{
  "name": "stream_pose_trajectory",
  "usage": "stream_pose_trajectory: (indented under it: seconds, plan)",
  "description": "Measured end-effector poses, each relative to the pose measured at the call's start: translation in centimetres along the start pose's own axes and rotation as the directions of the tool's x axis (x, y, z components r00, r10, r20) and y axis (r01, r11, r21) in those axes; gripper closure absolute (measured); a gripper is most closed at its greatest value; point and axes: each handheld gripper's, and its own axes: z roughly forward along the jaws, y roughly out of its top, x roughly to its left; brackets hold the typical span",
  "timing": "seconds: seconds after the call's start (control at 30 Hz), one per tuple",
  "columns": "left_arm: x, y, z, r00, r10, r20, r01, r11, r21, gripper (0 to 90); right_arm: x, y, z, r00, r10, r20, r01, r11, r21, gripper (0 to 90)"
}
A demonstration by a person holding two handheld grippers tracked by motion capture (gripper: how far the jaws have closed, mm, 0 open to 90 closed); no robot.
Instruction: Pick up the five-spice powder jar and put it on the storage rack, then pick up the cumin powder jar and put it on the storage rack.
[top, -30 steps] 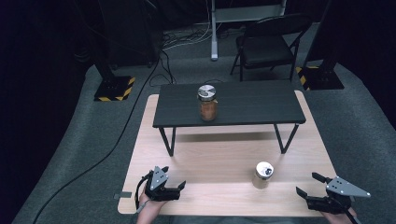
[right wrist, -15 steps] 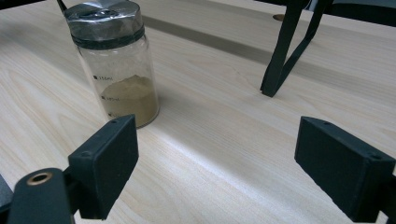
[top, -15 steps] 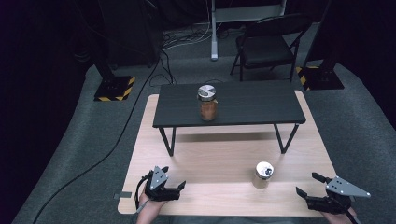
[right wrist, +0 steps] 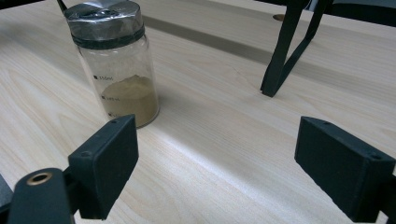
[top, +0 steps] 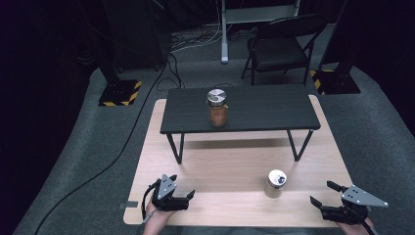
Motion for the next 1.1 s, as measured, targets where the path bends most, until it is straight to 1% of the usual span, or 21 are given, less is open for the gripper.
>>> stream_pose_trajectory:
  seconds: [0.2,0.83,1.1]
  plan:
    - [-0.01,0.1,0.08,1.0,0.006,0.004,-0.006,1.0,0.002,9.3,0.04,-0.01,-0.03,1.0,-0.003,0.0,0.003,1.0,0.0,12.1]
    - [0.02,0.09,0.16,1.0,0.005,0.007,-0.005,1.0,0.007,9.3,0.03,0.01,0.06,1.0,-0.006,-0.008,0.006,1.0,-0.005,12.1]
    - [0.01,0.13,0.21,0.9999,0.005,0.011,-0.005,0.9999,0.009,9.3,0.2,0.12,0.19,0.9997,-0.012,-0.021,0.012,1.0,-0.004,11.9]
